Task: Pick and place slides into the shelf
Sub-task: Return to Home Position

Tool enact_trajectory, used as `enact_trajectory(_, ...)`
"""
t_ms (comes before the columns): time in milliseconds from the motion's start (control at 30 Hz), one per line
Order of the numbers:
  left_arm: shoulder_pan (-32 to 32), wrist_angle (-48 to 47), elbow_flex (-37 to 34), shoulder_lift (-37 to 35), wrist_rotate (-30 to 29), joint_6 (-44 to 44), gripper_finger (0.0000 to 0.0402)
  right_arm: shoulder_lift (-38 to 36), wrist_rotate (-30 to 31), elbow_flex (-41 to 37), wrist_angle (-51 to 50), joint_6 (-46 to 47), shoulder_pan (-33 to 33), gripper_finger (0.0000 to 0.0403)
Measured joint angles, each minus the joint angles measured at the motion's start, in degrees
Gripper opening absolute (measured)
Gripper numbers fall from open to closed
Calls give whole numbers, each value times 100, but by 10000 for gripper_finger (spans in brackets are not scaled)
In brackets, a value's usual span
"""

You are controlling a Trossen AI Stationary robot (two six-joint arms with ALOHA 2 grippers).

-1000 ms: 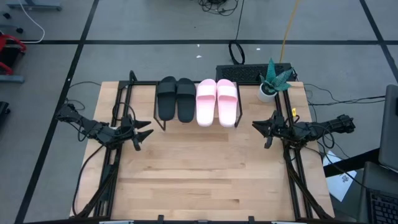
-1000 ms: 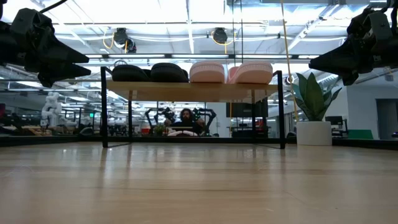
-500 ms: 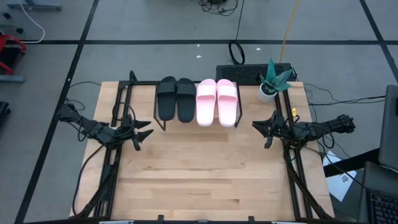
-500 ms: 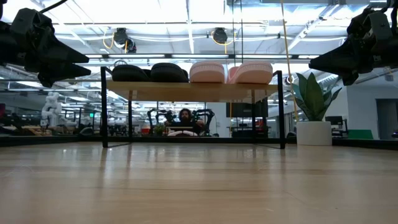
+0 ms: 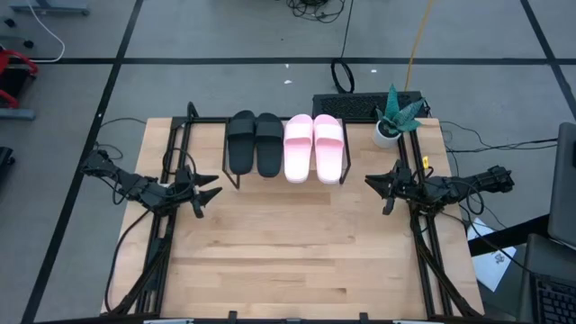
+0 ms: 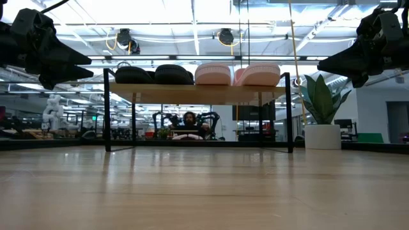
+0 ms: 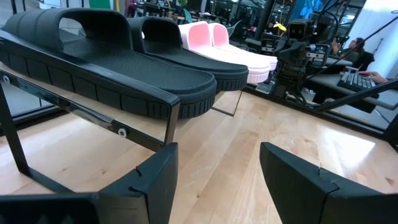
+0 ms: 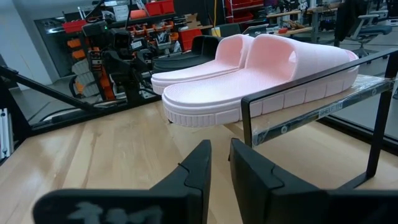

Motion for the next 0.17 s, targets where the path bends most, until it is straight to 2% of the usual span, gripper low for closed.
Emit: enact_trajectory(167,-1,1,0,0,0,-23,225,0,0,0,0,0,0,47)
